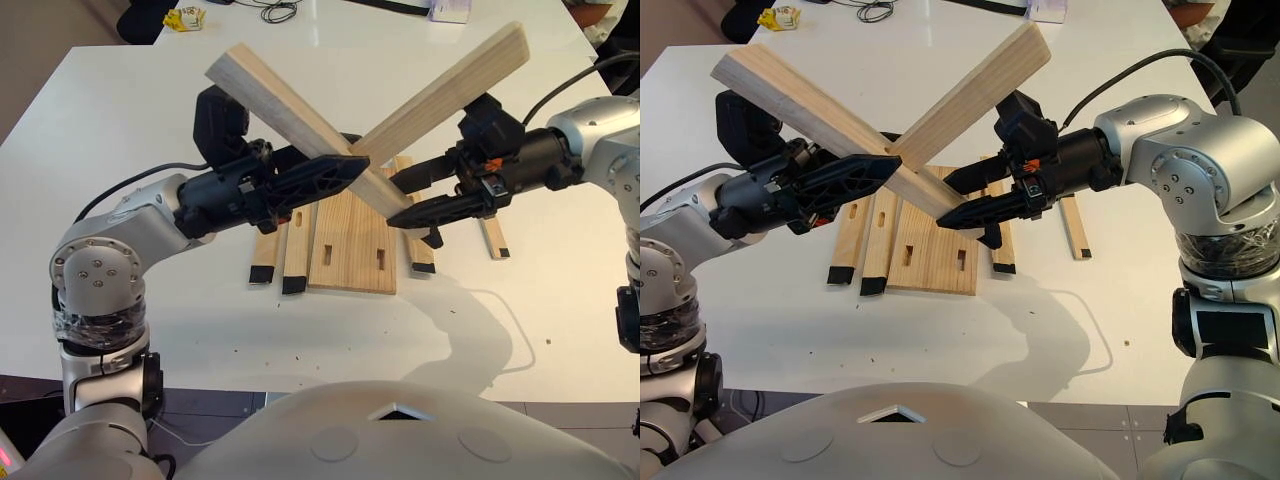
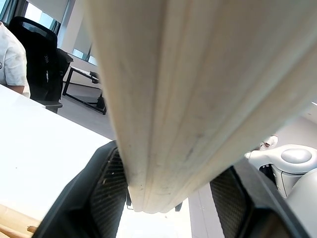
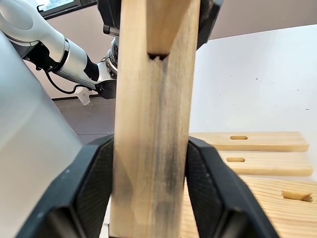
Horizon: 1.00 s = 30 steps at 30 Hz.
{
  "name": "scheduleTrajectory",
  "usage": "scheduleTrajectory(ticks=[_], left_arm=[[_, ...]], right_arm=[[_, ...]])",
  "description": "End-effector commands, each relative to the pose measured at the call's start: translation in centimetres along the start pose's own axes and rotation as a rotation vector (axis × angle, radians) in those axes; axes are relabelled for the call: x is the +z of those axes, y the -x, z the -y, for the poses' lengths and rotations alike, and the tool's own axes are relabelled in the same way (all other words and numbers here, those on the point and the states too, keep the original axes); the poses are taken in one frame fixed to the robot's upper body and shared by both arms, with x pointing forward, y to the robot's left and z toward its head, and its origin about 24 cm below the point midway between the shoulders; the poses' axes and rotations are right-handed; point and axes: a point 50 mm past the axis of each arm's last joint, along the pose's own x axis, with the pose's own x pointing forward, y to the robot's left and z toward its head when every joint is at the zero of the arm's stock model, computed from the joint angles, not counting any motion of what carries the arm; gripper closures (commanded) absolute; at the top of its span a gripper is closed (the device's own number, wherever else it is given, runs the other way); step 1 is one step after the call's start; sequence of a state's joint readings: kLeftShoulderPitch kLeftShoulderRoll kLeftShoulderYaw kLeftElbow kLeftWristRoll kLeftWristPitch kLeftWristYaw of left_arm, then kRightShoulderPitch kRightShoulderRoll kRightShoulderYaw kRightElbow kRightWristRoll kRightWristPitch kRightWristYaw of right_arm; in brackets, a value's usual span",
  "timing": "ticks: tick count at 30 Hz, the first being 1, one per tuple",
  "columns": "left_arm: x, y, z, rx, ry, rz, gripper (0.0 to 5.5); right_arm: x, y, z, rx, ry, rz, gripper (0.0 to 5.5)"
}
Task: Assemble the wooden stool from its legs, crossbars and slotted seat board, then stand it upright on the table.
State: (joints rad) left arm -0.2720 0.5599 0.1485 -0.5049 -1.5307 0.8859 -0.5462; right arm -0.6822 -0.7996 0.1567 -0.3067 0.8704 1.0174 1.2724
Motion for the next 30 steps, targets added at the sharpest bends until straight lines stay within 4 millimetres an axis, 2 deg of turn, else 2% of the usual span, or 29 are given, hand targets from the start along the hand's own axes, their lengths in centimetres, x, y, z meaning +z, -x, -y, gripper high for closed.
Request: scheduleTrajectory(ticks=[1,4,9,15,21,26,30], left_arm=[[0.5,0.3,0.0,-0.004,-0.026,0.062,3.21],[0.2,0.3,0.0,0.003,-0.024,0.071,3.31],[-0.1,0.4,-0.2,0.023,-0.032,0.076,3.33],[0.7,1.3,-0.4,0.072,-0.085,0.087,3.35],[0.9,1.3,-0.4,0.088,-0.114,0.063,3.44],[1.7,2.1,-0.5,0.172,-0.255,-0.033,3.44],[2.4,2.8,-0.7,0.232,-0.376,-0.092,3.44]], right_arm=[[-0.1,-0.1,0.4,-0.061,0.045,-0.033,2.97],[-0.2,-0.2,0.7,-0.081,0.043,-0.034,2.41],[-0.9,0.0,0.8,-0.111,0.054,-0.084,1.83],[-3.7,2.3,1.2,-0.166,0.041,-0.219,1.83],[-5.1,3.8,1.6,-0.194,0.030,-0.263,1.83],[-6.3,5.5,2.7,-0.299,-0.006,-0.262,1.83],[-7.0,6.1,2.9,-0.345,-0.026,-0.255,1.83]])
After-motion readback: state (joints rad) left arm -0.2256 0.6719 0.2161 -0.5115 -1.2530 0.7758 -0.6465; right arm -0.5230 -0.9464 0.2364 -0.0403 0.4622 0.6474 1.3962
